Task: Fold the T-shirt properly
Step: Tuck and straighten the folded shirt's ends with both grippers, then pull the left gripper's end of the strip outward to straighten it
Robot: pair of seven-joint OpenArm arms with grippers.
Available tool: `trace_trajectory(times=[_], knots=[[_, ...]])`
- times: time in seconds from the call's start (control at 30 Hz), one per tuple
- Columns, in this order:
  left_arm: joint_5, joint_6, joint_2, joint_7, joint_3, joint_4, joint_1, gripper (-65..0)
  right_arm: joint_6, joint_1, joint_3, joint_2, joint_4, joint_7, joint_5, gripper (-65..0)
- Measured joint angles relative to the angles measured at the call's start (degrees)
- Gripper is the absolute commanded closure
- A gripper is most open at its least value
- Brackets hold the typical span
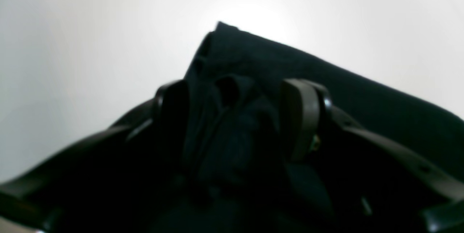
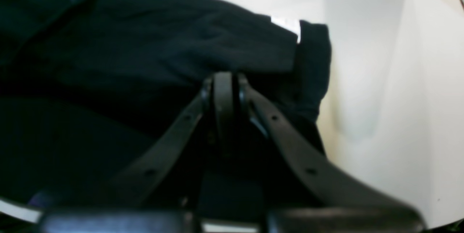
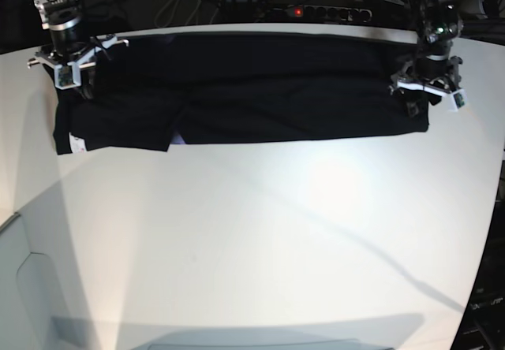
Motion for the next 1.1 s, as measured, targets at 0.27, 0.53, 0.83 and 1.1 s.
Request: trace_trajectory(times=[0.27, 0.53, 0.83, 1.1], knots=[[0.44, 0.02, -0.17, -0.09, 1.7, -1.73, -1.53, -29.0, 0.0, 0.0, -0.07, -0.11, -0.11, -0.15, 0.0, 0.0], [0.61, 0.02, -0.13, 0.0, 1.68, -1.75, -2.01, 0.0, 0.0, 0.04, -0.07, -0.11, -0.11, -0.15, 0.0, 0.0], [-0.07, 0.07, -1.14, 0.79, -0.35, 2.86, -2.51, 0.0, 0.0, 0.5, -0.07, -0.09, -0.11, -0.17, -0.02, 0.0], [-0.13, 0.02, -3.54, 0.68, -2.89, 6.8, -8.76, 0.0, 0.02, 2.84, 0.0, -0.11, -0.11, -0.26, -0.48, 0.0]])
